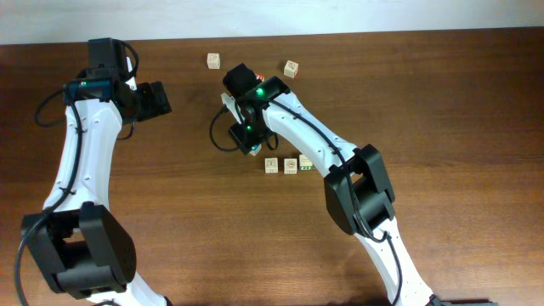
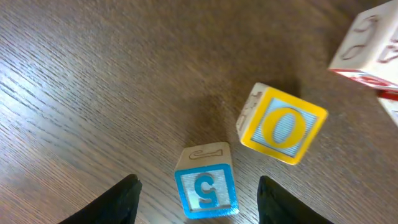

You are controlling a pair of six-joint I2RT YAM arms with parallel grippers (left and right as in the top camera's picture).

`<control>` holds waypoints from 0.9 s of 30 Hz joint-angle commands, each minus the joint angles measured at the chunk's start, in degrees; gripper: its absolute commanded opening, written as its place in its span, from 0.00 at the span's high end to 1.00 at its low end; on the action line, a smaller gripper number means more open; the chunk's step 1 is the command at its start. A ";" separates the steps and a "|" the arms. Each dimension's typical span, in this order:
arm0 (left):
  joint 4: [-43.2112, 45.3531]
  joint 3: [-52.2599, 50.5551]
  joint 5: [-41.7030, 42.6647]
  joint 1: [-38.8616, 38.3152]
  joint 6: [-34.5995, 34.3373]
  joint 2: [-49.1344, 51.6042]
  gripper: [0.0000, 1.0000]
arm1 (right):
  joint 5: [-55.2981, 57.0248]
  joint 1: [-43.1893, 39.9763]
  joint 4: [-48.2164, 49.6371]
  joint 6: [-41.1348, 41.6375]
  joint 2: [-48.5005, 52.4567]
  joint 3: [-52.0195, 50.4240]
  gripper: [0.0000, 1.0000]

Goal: Rotate 4 blocks

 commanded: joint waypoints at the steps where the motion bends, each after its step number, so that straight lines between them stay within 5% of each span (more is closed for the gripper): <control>1: -0.26 1.27 -0.81 0.04 -0.35 0.11 0.00 | -1.16 -0.37 0.02 -0.98 1.25 0.31 0.40; 12: -0.26 1.27 -0.83 0.04 -0.33 0.11 0.01 | 0.00 -0.31 -1.03 2.25 1.99 0.17 0.67; 27: -0.26 1.27 -0.81 0.04 -0.35 0.11 0.00 | -0.70 0.87 -7.85 30.32 1.99 0.17 0.70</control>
